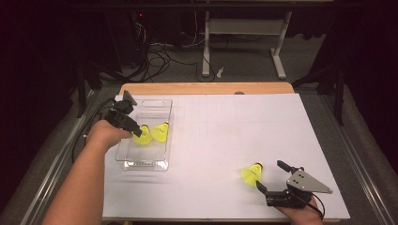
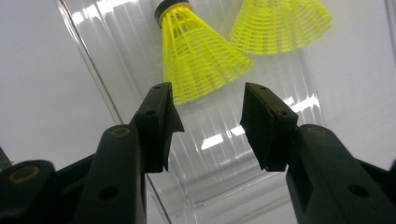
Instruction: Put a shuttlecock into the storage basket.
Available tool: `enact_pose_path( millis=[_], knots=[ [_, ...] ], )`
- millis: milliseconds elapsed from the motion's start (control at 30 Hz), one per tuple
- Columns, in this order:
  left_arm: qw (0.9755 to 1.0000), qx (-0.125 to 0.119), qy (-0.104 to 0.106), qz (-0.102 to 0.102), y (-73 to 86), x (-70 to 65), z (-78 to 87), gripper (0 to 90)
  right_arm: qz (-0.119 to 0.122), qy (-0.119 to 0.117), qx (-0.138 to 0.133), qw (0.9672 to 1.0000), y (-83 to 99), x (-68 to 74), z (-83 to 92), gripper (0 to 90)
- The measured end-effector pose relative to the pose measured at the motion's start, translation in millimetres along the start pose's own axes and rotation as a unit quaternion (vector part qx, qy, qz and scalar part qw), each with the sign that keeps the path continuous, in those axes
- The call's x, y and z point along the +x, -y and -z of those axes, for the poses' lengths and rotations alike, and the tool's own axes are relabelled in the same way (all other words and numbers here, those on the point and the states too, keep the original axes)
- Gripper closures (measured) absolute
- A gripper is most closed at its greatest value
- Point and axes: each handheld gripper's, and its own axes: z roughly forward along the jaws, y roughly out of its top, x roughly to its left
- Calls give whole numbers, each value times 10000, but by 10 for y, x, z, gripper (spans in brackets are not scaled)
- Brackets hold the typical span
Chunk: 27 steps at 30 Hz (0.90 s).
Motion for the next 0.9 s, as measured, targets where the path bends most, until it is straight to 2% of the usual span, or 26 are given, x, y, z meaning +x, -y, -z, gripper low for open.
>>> enact_pose_path(
  millis=[133,200,533,667,900],
  knots=[
    [10000,-52,26,9,6,-33,81,518,10,8,-14,10000,-4,1,-1,19],
    [10000,-5,-52,-41,11,-54,111,493,9,8,-15,10000,-5,1,-2,19],
    [9999,-25,-106,-107,39,-166,247,408,21,9,-24,10000,-10,11,0,19],
    [9998,10,-112,-149,60,-217,265,310,42,-8,-35,10000,-18,14,-2,19],
    [9996,151,-17,-244,99,-284,298,220,77,-2,-50,10000,-27,16,7,19]
  ],
)
